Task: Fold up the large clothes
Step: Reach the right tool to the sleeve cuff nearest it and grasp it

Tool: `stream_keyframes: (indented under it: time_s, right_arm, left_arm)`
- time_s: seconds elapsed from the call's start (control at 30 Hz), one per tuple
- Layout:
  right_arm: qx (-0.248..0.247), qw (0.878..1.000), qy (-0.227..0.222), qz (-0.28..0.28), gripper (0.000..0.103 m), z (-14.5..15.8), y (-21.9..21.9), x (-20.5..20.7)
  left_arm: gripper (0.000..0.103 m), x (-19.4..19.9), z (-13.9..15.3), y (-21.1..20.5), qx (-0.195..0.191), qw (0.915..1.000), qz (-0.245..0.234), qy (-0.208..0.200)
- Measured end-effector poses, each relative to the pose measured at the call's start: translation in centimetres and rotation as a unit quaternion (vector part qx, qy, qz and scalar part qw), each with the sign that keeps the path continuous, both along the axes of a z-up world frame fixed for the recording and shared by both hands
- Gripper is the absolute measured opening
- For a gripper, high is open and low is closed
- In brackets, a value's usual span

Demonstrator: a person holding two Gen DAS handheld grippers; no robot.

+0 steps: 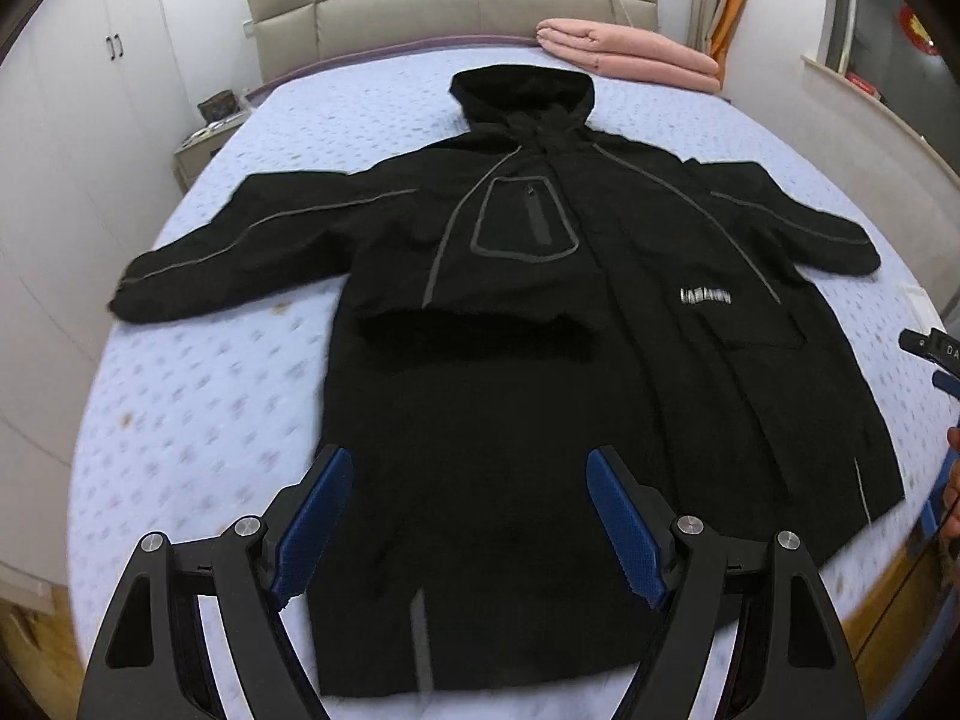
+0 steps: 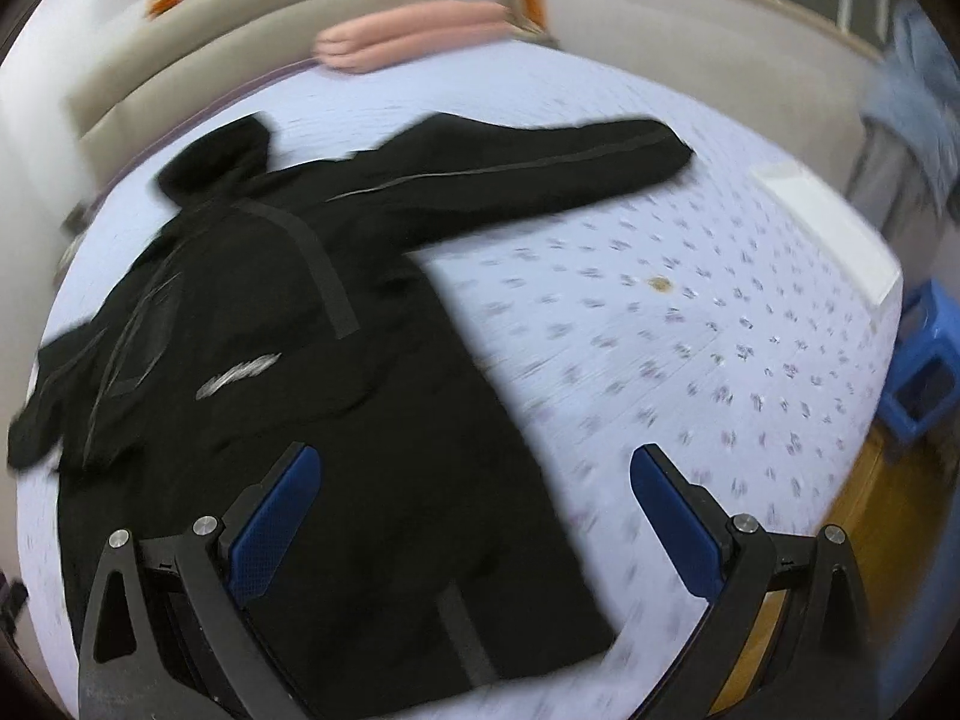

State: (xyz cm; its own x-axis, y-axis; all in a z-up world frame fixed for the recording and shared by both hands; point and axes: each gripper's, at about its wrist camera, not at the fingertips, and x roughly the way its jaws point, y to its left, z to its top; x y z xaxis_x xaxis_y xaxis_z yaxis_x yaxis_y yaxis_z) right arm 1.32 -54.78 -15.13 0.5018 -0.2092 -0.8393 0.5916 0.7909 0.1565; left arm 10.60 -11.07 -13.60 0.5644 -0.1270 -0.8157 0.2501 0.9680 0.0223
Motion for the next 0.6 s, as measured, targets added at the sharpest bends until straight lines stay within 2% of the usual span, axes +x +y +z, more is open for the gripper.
stream_keyframes:
  time_s: [0.13, 0.27, 0.4, 0.5, 0.6]
  right_arm:
    - [-0.008, 1.000, -0.013, -0.026, 0.103, -2.0, -7.6, 2.4]
    - [-0.006, 0.997, -0.044, -0.066, 0.102, -3.6, -16.0, 5.0]
    - [0.010, 0.993, -0.074, -0.095, 0.090, -5.9, -23.7, 8.0]
    - [0.020, 0.989, -0.075, -0.129, 0.088, -8.1, -28.2, 9.8]
    - [0.033, 0.984, -0.083, -0.152, 0.088, -10.1, -31.4, 11.1]
  left_arm:
    - [0.082, 3.8, -2.2, -3.3, -0.004, 0.9999, -0.004, -0.011]
    - [0.082, 6.4, -3.9, -6.4, -0.007, 0.9996, -0.016, -0.023]
    - [0.082, 7.8, -6.0, -9.0, -0.002, 0.9988, -0.031, -0.039]
    - [0.082, 8.4, -7.8, -10.3, 0.000, 0.9978, -0.036, -0.055]
    - [0.082, 9.3, -9.6, -10.9, -0.003, 0.9977, -0.041, -0.054]
